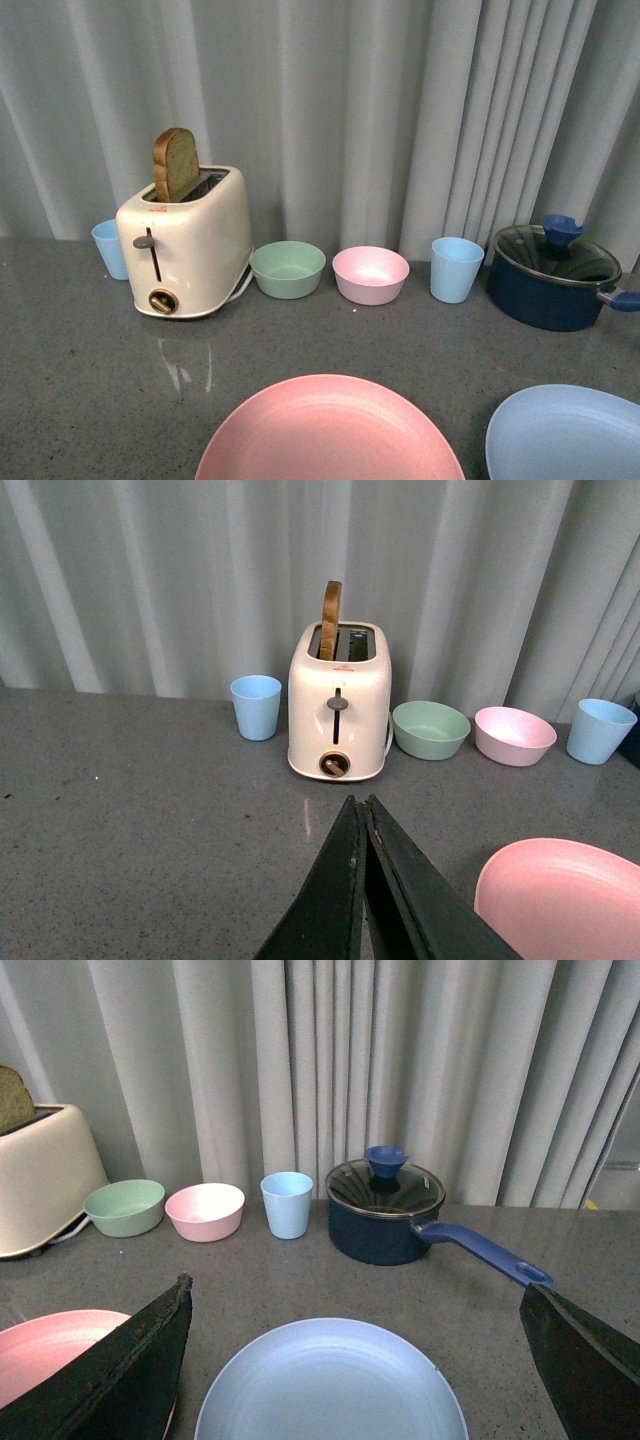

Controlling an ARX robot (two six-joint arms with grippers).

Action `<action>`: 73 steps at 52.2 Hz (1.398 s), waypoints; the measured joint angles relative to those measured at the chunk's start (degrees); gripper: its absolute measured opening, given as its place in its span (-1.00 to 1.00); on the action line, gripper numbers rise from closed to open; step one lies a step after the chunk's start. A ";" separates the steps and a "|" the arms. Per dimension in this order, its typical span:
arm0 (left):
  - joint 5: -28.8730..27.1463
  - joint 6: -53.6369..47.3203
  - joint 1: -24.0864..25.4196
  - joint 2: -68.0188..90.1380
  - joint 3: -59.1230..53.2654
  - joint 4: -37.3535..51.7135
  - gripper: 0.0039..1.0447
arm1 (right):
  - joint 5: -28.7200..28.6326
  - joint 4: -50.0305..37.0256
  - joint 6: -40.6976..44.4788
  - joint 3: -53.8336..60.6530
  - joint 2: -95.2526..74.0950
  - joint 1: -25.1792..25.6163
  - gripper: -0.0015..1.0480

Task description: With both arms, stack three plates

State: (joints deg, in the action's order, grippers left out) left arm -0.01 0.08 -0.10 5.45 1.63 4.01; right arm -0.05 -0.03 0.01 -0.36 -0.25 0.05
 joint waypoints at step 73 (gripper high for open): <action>0.02 0.00 0.00 -5.33 0.00 -3.98 0.87 | -14.99 -4.28 14.40 -36.02 -97.57 31.17 0.86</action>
State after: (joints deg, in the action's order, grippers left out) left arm 0.01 0.08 -0.10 0.12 1.63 0.03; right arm -15.05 -4.32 14.41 -36.38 -97.82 31.22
